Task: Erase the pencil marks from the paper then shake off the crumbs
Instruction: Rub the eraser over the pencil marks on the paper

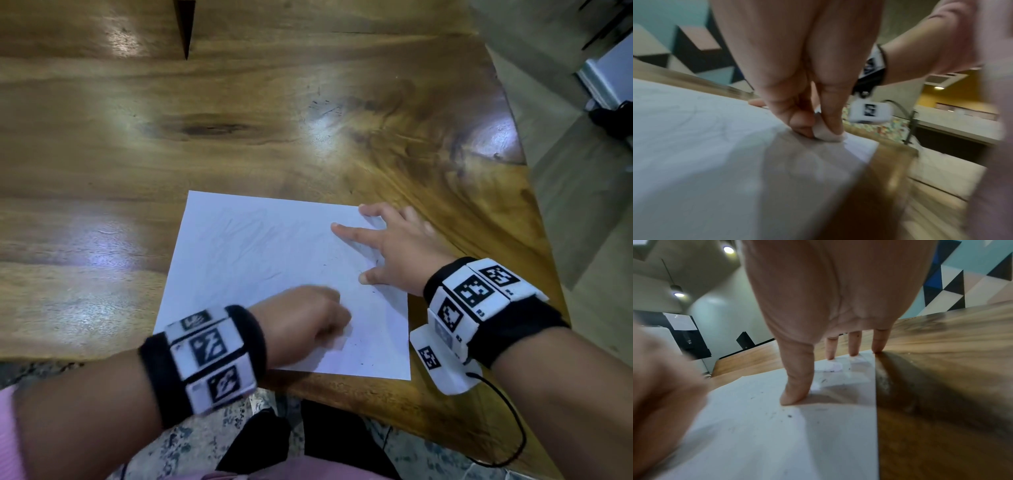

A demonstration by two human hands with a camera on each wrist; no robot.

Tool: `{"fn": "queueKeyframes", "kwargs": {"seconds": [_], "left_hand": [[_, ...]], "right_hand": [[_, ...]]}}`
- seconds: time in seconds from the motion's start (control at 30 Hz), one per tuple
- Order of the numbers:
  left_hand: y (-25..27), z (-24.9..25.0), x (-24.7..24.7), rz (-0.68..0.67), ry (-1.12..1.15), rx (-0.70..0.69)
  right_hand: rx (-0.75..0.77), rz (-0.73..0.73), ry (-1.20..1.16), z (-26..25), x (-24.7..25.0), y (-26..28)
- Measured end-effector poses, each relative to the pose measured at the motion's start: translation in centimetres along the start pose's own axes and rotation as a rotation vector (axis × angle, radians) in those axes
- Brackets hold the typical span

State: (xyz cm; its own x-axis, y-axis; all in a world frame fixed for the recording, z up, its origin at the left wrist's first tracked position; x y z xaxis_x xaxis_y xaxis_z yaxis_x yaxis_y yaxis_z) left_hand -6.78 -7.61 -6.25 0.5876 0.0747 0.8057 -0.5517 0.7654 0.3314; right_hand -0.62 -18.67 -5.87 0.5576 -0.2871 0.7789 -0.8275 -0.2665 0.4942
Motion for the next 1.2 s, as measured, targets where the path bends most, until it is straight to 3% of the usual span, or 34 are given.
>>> {"fn": "queueKeyframes", "kwargs": {"seconds": [0.07, 0.23, 0.3, 0.37, 0.43, 0.57, 0.67, 0.83, 1.03, 1.2], "left_hand": [[1.0, 0.4, -0.8, -0.065, 0.034, -0.031], [-2.2, -1.6, 3.1, 0.184, -0.033, 0.125], [-1.4, -1.5, 1.9, 0.116, -0.025, 0.085], [0.6, -0.9, -0.4, -0.034, 0.0, 0.022], [2.1, -0.9, -1.0, -0.076, 0.059, 0.002], [-0.7, -3.3, 3.1, 0.156, -0.007, 0.167], [-0.8, -3.2, 4.0, 0.239, -0.021, 0.152], [3.1, -2.0, -0.7, -0.028, 0.016, 0.029], [-1.0, -2.3, 2.8, 0.158, -0.027, 0.121], [1.3, -2.5, 0.9, 0.15, 0.048, 0.132]], "right_hand": [[-0.003, -0.008, 0.013, 0.0, 0.0, 0.0], [-0.002, 0.008, -0.011, -0.2, 0.0, 0.1], [-0.001, 0.003, -0.009, -0.2, 0.0, 0.0], [-0.004, -0.007, 0.0, -0.1, 0.1, 0.1], [-0.009, -0.008, -0.002, -0.1, 0.0, 0.1], [-0.011, 0.002, -0.012, -0.2, -0.1, 0.2], [-0.011, 0.002, -0.015, -0.2, -0.1, 0.2], [-0.023, -0.011, -0.043, -0.1, -0.1, 0.3], [-0.012, -0.021, -0.048, -0.3, -0.5, 0.4], [-0.007, -0.019, -0.07, -0.3, -0.9, 0.7]]}}
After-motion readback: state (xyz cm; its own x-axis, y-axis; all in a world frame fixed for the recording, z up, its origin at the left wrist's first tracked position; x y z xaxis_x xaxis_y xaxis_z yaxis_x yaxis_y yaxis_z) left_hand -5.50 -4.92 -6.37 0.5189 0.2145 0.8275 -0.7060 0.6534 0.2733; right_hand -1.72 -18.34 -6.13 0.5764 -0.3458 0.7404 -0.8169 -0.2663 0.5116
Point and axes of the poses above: each hand's wrist, its own y-axis away from the middle knuckle, its own x-axis out of the back of the hand, z = x × y, the point moved 7 cm from there along -y, towards the middle knuckle, and after that the axes turned 12 degrees about -y, right-handed, at the moved point
